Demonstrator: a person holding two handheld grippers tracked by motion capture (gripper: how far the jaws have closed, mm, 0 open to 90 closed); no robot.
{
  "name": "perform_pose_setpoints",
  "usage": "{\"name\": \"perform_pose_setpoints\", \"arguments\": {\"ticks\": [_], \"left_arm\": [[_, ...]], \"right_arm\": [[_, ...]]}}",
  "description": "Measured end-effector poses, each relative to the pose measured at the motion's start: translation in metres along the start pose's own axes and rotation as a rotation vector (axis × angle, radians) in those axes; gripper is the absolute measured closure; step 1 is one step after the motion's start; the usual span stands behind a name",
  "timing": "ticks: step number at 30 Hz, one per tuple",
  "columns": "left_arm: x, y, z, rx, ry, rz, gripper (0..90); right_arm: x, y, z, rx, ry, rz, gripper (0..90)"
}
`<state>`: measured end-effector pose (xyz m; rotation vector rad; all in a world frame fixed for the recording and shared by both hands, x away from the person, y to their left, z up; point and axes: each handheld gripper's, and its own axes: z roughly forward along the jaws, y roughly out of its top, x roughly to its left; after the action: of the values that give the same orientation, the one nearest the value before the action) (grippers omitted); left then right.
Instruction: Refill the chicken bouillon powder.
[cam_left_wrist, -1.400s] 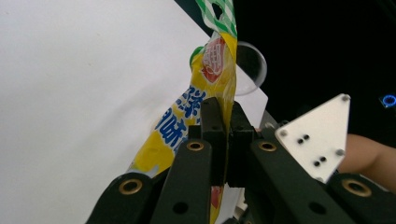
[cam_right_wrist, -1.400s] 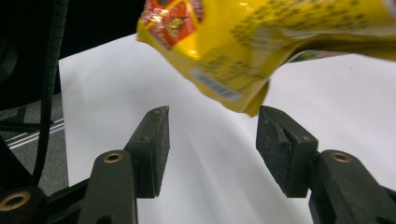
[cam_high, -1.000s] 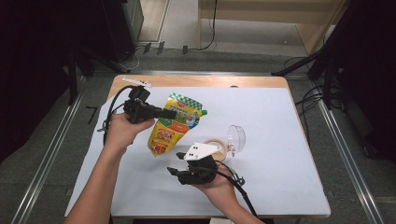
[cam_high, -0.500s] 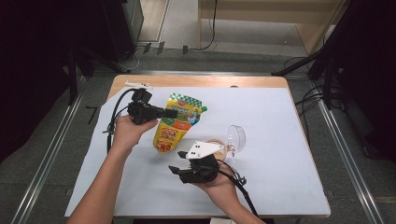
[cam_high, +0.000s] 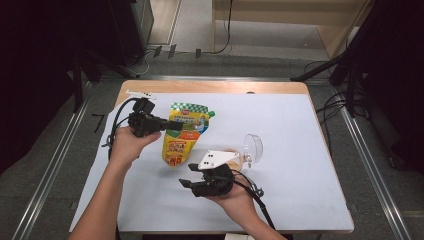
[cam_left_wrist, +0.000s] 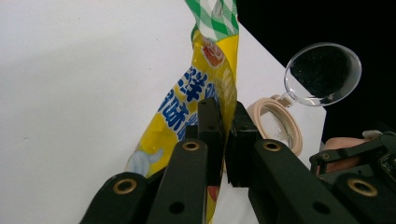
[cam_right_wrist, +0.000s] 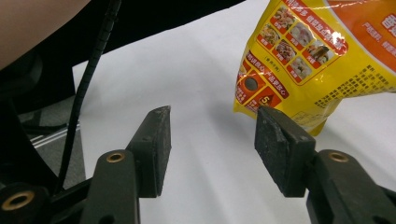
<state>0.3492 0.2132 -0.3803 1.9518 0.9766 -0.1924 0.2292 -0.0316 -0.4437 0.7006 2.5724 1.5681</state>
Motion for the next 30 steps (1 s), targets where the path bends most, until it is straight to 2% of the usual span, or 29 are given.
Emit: {"name": "perform_pose_setpoints", "arguments": {"ticks": [6,12,19,22,27,30], "left_arm": [[0.000,-0.004,-0.004,0.006,0.002,0.010,86.9],[0.001,-0.006,-0.007,0.007,0.007,0.004,86.0],[0.002,-0.008,-0.013,0.013,0.012,0.026,84.4],[0.002,-0.010,-0.016,0.011,0.015,0.048,83.6],[0.005,-0.012,-0.025,-0.012,0.002,0.042,77.1],[0.005,-0.013,-0.029,-0.004,-0.001,0.044,70.5]], "right_arm": [[-0.001,0.002,-0.003,-0.007,0.006,0.009,48.7],[-0.004,0.002,-0.005,0.001,-0.009,0.003,48.1],[-0.004,0.003,-0.004,0.006,-0.014,-0.007,48.2],[-0.004,0.004,-0.003,0.008,-0.013,-0.016,48.3],[-0.004,0.004,-0.002,0.008,-0.010,-0.021,48.3],[-0.005,0.005,-0.002,0.008,-0.009,-0.023,48.3]]}}
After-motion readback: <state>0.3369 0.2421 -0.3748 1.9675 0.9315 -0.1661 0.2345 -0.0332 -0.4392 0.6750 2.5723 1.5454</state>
